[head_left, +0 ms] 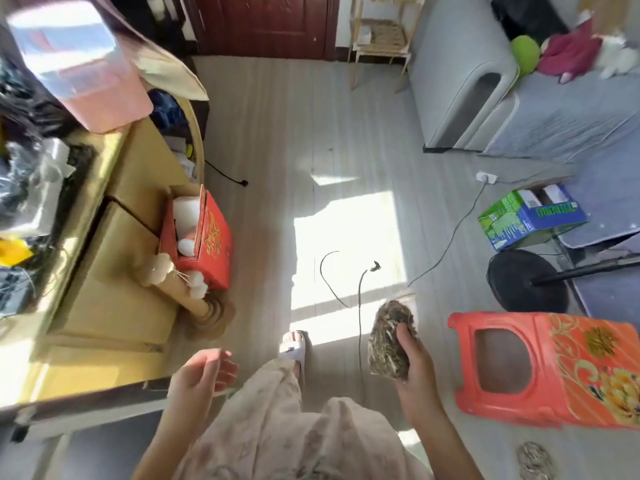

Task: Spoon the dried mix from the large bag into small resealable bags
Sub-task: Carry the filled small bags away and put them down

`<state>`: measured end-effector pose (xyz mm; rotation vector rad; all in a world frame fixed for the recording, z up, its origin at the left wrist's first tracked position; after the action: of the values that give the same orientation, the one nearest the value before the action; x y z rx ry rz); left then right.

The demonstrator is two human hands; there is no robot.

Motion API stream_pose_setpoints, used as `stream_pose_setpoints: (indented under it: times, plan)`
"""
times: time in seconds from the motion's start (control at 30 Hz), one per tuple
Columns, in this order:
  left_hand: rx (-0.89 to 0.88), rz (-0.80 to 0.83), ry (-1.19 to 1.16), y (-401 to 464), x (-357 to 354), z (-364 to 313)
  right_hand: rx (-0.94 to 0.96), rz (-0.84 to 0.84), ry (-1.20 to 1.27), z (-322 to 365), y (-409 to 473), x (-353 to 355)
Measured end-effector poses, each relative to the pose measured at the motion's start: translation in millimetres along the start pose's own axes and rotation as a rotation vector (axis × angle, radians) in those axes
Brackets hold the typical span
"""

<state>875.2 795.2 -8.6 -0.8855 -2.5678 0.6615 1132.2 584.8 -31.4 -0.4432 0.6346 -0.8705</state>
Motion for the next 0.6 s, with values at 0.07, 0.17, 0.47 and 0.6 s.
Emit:
stream_pose_setpoints:
  times: [0.07,0.17,0.47,0.6]
  plan:
    - [-0.014,0.006,0.023,38,19,-31,0.008,0.004,0.031,17,30,-25]
    - [-0.042,0.039,0.09,89,36,-72,0.01,0.001,0.015,45,69,-56]
    - [-0.111,0.131,0.179,238,16,-182,0.015,-0.075,-0.028,112,188,-96]
    - [-0.123,0.133,0.162,310,-1,-220,0.016,-0.068,-0.101,155,252,-111]
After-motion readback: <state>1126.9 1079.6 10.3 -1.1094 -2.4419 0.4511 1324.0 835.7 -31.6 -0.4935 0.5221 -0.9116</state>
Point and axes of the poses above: each hand's wrist, its own y-axis towards the middle knuckle, its own x-axis out of the back of the hand, z = x × y, the point moved 6 cm from there along y, towards the middle knuckle, and after that the axes turned 14 degrees about z, right-handed, at the moved point
